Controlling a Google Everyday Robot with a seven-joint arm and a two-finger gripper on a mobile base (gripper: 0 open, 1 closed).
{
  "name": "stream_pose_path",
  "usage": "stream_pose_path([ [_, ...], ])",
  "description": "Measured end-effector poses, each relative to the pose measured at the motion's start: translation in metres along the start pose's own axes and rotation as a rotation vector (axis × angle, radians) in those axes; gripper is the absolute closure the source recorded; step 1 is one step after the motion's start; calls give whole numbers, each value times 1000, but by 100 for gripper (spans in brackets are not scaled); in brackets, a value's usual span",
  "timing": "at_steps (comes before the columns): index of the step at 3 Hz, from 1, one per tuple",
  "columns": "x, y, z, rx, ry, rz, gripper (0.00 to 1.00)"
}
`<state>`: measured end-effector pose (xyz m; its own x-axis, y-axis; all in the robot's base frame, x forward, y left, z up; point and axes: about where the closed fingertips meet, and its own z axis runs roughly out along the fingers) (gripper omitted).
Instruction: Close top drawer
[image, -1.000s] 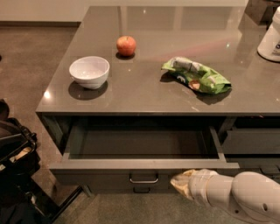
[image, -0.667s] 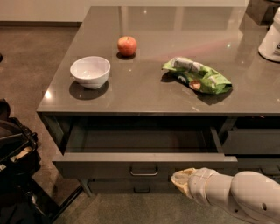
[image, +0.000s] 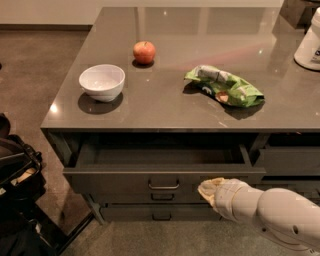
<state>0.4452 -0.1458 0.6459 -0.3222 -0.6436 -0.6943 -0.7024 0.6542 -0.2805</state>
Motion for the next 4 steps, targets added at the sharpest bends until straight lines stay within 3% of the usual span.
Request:
stream_pose_path([
  [2,-1,-1,2,-17,-19,8,100],
  [3,-3,-13,29,-108,-65,-17,100],
  [4,-8,-19,37,-140,-88,-20,100],
])
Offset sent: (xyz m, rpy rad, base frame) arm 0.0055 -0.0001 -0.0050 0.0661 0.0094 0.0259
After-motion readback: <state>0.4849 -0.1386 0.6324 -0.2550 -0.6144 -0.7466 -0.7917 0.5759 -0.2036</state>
